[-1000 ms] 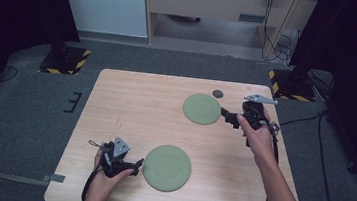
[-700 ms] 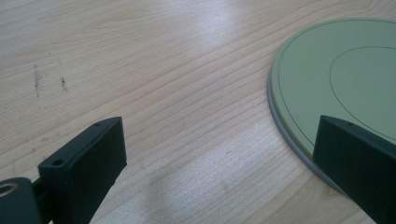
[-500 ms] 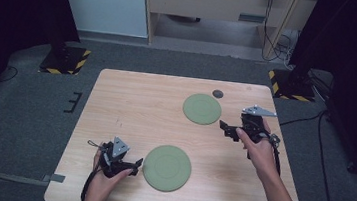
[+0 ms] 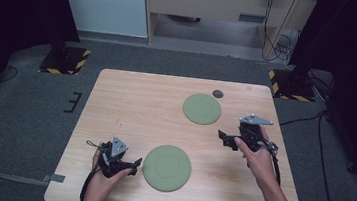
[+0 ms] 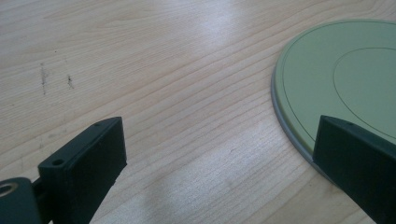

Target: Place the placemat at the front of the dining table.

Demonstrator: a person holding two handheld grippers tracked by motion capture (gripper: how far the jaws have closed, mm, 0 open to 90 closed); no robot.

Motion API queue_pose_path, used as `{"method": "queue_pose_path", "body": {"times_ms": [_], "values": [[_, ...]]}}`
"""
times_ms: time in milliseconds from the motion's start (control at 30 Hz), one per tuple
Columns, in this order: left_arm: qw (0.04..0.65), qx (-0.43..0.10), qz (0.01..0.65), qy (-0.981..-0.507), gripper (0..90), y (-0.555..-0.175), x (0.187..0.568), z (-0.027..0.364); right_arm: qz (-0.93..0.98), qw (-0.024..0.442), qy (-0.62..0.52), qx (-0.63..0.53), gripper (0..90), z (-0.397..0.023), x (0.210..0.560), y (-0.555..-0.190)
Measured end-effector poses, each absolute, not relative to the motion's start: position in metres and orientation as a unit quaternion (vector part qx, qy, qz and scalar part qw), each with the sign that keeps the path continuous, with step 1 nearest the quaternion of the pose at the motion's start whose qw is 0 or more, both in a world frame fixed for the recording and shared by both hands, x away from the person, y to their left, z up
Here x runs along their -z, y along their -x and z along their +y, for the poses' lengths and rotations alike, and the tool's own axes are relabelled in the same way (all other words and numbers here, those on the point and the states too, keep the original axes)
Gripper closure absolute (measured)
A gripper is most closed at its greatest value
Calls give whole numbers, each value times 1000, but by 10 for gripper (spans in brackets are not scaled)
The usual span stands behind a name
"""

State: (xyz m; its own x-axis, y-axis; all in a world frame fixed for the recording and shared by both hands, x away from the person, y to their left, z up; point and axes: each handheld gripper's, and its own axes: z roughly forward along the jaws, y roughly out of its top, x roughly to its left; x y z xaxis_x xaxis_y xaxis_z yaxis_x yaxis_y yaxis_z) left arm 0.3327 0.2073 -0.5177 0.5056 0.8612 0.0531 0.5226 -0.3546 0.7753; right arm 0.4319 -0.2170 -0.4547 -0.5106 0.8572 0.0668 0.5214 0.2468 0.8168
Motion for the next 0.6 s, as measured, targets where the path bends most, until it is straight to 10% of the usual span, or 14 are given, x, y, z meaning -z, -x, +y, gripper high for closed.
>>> {"method": "queue_pose_path", "body": {"times_ms": [600], "values": [[361, -236, 440, -788, 19, -332, 517, 209, 783, 178, -453, -387, 45, -212, 484, -413]]}}
